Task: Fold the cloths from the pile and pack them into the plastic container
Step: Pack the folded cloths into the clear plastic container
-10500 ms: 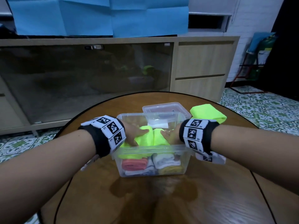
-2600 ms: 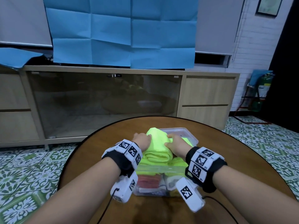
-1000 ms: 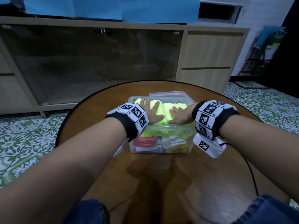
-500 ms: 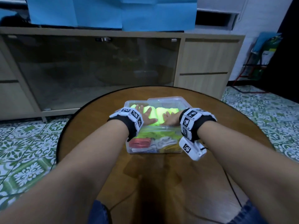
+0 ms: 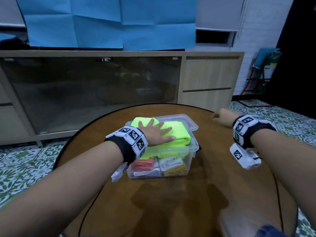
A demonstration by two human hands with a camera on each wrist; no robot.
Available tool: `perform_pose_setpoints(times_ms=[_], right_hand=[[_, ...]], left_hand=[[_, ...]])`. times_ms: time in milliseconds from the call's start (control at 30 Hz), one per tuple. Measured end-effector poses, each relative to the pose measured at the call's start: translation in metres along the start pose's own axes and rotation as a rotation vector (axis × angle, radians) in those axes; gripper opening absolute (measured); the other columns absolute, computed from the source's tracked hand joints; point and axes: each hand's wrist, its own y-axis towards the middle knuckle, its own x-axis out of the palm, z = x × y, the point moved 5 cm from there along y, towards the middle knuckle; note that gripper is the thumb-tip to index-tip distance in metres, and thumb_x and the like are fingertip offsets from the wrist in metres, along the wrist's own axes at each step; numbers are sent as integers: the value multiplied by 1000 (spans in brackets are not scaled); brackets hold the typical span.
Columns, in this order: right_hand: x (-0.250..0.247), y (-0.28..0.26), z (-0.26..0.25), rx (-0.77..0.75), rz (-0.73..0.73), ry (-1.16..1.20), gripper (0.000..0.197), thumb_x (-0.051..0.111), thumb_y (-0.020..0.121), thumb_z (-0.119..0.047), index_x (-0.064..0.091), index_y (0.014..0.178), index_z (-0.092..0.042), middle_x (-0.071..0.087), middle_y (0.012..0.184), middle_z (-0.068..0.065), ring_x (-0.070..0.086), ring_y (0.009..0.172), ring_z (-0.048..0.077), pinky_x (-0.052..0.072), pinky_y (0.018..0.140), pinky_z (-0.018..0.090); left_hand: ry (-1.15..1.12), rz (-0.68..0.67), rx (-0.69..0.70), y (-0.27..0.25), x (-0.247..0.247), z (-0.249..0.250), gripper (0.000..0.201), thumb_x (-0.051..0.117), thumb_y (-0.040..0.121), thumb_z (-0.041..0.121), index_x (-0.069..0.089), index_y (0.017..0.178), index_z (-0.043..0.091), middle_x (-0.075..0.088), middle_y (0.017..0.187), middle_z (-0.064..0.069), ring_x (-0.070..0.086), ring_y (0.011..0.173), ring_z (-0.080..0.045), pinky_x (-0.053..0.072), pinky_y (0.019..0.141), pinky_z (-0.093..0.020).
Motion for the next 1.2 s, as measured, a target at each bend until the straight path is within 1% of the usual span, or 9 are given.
perform_pose_setpoints(times_ms=[300, 467, 533, 600, 700, 767, 867, 1000, 1200], right_hand=[[90, 77, -35, -39, -160, -112, 37, 39, 97, -15, 47, 132, -9, 52, 133, 13, 56, 108, 27, 44, 86, 32], [88, 82, -66, -125, -179, -22, 46, 22, 104, -25, 28, 144, -3, 30, 150, 12, 32, 137, 25, 27, 103, 24], [101, 90, -58, -153, -171, -42, 34, 25, 104, -21, 53, 117, -6, 52, 124, 8, 50, 114, 19, 34, 99, 19], [112, 91, -50, -115, -180, 34, 31, 31, 102, -29, 53, 88, -13, 53, 92, 5, 52, 83, 18, 44, 95, 25], [116, 84, -40, -70, -198, -1, 43, 29, 101, -40, 42, 135, -17, 48, 132, 7, 51, 117, 27, 41, 98, 36], [116, 72, -32, -96, -182, -99, 41, 35, 100, -32, 44, 135, -13, 44, 137, 8, 47, 123, 27, 41, 99, 34], [114, 59, -17, -132, -97, -268, 30, 45, 95, -26, 57, 116, -9, 53, 121, 10, 54, 111, 25, 46, 91, 32], [67, 38, 7, 17, 75, -119, 15, 48, 92, -21, 46, 102, -10, 51, 91, 7, 55, 84, 26, 43, 70, 32], [-34, 10, 32, 104, 470, 59, 9, 34, 94, -8, 43, 97, -7, 63, 94, 23, 57, 90, 35, 33, 82, 40]], left_hand=[[96, -210, 135, 1, 23, -6, 103, 42, 71, 82, -21, 143, 44, -29, 152, 10, -30, 139, -32, -11, 109, -65], [73, -142, 147, 5, 30, -4, 95, 36, 75, 81, -20, 143, 44, -27, 153, 9, -32, 137, -32, -16, 107, -65], [64, -131, 141, 5, 31, -4, 93, 32, 76, 81, -19, 143, 45, -26, 153, 9, -32, 137, -32, -16, 106, -65], [59, -134, 135, 4, 31, -3, 91, 30, 76, 82, -19, 143, 44, -25, 154, 9, -32, 137, -32, -14, 107, -66], [68, -149, 124, 3, 29, -2, 88, 26, 78, 81, -17, 144, 44, -23, 155, 9, -31, 138, -32, -11, 107, -67], [53, -156, 113, 2, 28, -2, 84, 20, 79, 80, -15, 145, 43, -22, 155, 9, -30, 138, -32, -11, 108, -67], [13, -152, 95, 1, 28, -1, 80, 13, 79, 79, -12, 146, 43, -21, 155, 10, -30, 139, -32, -11, 108, -66], [-11, -152, 80, 2, 29, -2, 75, 8, 81, 77, -10, 146, 44, -19, 156, 10, -27, 140, -31, -12, 108, -65], [-320, 91, 9, 1, 13, -9, 60, 9, 94, 59, 7, 150, 34, -5, 159, 5, 4, 146, -21, 1, 115, -56]])
